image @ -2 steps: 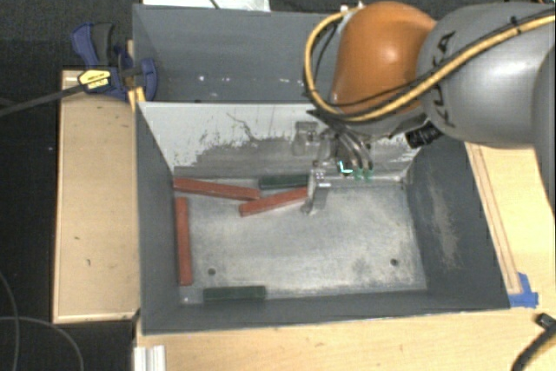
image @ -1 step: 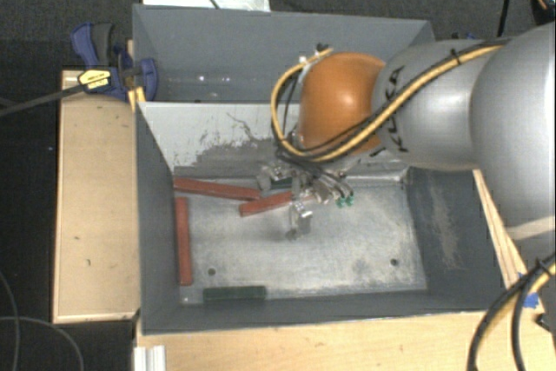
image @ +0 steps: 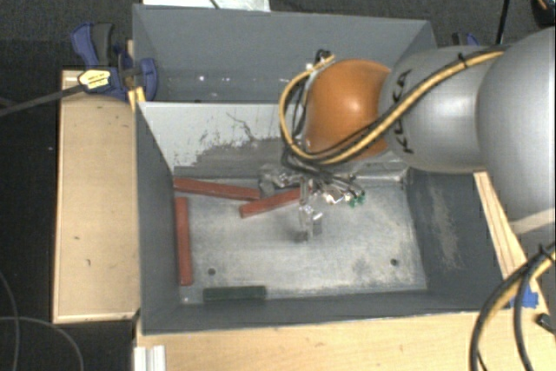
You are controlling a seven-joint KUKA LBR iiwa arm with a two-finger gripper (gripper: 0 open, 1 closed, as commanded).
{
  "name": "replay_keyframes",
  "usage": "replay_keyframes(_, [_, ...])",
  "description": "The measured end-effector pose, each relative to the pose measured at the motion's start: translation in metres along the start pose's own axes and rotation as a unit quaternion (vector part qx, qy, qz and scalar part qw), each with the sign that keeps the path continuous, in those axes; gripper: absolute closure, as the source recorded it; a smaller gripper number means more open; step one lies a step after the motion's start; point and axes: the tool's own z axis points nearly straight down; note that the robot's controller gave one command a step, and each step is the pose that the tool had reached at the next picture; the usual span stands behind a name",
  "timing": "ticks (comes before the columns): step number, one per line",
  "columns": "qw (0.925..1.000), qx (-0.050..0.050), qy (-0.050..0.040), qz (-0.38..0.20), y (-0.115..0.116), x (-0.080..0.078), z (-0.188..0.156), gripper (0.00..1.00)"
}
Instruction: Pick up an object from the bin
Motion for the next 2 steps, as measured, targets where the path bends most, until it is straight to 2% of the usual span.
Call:
replay_keyframes(1, [0.9994, -0.001, 0.0004, 0.036, -0.0100, 0.0091, -0.0006, 0.00])
replay_keyframes(2, [0.9993, -0.001, 0.0004, 0.038, -0.0102, 0.0091, -0.0008, 1.00])
